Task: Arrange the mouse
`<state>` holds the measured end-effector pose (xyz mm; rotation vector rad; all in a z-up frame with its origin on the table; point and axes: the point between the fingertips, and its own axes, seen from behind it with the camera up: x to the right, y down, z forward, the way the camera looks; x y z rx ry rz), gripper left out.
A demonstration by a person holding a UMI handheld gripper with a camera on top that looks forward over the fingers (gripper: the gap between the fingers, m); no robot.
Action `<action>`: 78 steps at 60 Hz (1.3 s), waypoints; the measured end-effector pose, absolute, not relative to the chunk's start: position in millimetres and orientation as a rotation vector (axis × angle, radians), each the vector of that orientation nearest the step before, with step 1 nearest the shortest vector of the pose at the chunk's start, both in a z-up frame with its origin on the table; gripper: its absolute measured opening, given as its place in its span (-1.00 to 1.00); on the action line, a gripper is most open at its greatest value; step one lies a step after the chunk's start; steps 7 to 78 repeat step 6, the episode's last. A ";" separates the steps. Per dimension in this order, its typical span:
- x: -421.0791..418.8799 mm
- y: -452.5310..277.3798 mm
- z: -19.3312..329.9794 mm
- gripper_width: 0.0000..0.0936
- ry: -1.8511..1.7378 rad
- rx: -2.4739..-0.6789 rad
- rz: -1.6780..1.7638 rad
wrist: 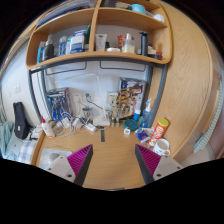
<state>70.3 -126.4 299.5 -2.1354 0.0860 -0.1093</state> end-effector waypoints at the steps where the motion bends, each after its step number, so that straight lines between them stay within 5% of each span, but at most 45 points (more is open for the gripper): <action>1: 73.3 -128.2 298.8 0.82 0.085 -2.136 -0.107; 78: 81.3 -136.8 294.2 0.81 0.080 -2.148 -0.085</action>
